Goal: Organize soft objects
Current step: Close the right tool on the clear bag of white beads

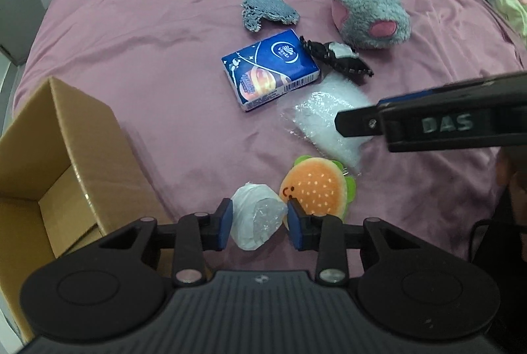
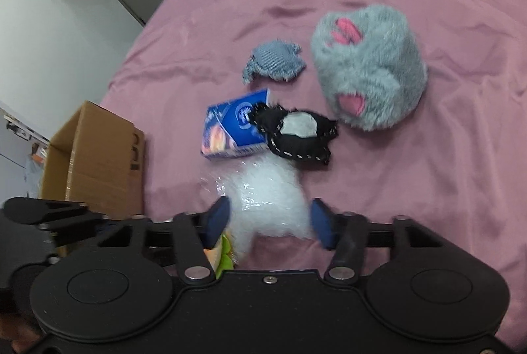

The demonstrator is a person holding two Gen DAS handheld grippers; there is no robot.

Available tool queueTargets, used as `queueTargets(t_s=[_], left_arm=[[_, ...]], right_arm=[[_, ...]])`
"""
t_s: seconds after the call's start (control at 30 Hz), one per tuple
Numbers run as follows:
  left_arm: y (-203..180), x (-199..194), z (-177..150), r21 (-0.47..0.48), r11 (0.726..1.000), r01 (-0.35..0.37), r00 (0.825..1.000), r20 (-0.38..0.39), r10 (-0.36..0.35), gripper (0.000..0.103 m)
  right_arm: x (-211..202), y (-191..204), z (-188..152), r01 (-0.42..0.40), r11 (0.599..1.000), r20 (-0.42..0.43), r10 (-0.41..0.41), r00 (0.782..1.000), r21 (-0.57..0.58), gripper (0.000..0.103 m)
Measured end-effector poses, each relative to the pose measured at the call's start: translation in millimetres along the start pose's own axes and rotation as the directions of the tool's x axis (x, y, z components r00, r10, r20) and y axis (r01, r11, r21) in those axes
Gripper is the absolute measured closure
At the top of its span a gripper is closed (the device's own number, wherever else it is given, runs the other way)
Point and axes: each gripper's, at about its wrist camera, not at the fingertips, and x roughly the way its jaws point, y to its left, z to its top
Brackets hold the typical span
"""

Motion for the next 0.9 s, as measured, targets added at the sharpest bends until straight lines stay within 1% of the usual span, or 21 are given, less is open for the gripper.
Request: queueTargets(t_s=[0.03,0.07,0.13,0.2,0.33,0.53,0.63,0.9], left_arm=[[0,-2,-2,-0.006,1.0,0.001,1.0,0.007,-0.001,0.069],[1,-4,-3,-0.013,1.0,0.003,1.0,0.016,-0.002,0.069],[3,-9,-5,-0.029,1.0,0.008,0.999,0.037,-0.007,0.069],[6,-13,-5,-0.04,0.999,0.01,0.998,0.055,-0.008,0.069],[11,-21,-5,-0.056,0.998,0.031,0.996,0.088,-0.026,0.069],[17,-42,-11,-0.082,0.996,0.038,0.988,0.15,-0.026,0.069],[18,-52,-14,-0.091,0.995,0.044,0.984,0.176,-0.027,0.069],[29,-81,-23,-0.119,0.992,0.035,0.969,0.247,-0.005,0.069]], right_arm=[[0,-1,0,-0.006,1.0,0.001,0.006,1.0,0.008,0.058],[-1,-2,-1,-0.012,1.0,0.003,0.012,1.0,0.017,0.062],[-5,-3,-2,-0.02,0.999,0.006,0.02,1.0,0.027,0.065],[-11,-1,-4,-0.004,1.0,0.012,0.003,1.0,0.013,0.067],[-25,3,-5,0.018,1.0,0.041,-0.018,0.999,0.008,0.068],[-39,6,-10,0.037,0.999,0.074,-0.037,0.997,0.003,0.071],[-45,9,-12,0.044,0.999,0.091,-0.044,0.995,0.001,0.075],[-66,24,-14,0.036,0.999,0.149,-0.032,0.988,-0.026,0.078]])
